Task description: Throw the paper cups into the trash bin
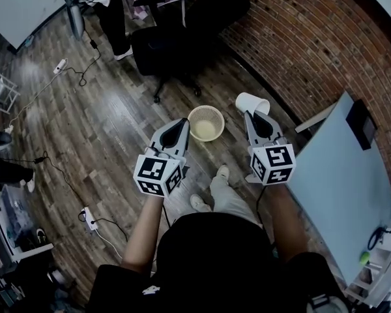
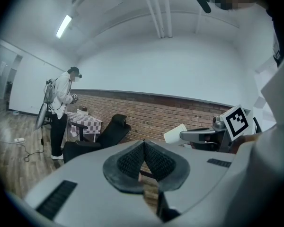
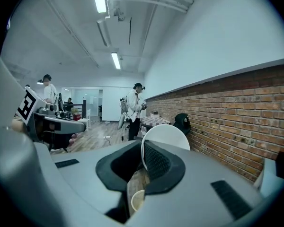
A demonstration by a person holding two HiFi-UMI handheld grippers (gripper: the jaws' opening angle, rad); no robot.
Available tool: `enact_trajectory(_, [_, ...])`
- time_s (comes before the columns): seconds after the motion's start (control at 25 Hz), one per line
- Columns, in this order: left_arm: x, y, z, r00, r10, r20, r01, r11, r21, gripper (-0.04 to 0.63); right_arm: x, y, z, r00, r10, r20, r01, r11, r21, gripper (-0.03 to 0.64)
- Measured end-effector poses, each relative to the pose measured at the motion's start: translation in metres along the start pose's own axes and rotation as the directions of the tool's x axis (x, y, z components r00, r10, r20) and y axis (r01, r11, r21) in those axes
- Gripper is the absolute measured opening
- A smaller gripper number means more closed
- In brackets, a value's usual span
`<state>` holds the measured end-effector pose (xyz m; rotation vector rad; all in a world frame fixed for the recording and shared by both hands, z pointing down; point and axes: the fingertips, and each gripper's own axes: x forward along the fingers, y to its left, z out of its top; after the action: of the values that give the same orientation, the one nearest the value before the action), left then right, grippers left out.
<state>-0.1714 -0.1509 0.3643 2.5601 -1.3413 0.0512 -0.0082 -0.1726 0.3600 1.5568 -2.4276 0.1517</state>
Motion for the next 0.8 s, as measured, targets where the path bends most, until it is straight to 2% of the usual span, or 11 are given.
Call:
enact_trajectory(0.24, [0.002, 0.017, -0.001, 1.0, 0.01, -0.001, -0.01, 1.0, -0.015, 0.009, 0.018, 0.007, 0.006, 1.0, 0.008, 0.007, -0.008, 1.0, -0.005, 0.02])
enact_trajectory(0.8, [0.058, 0.049, 0.012, 0.999, 0.052, -0.009, -0.052, 0.999, -0.012, 0.009, 0.084, -0.029, 0.012, 0.999, 0.051, 0.008, -0.051, 0.998, 0.021, 0.02])
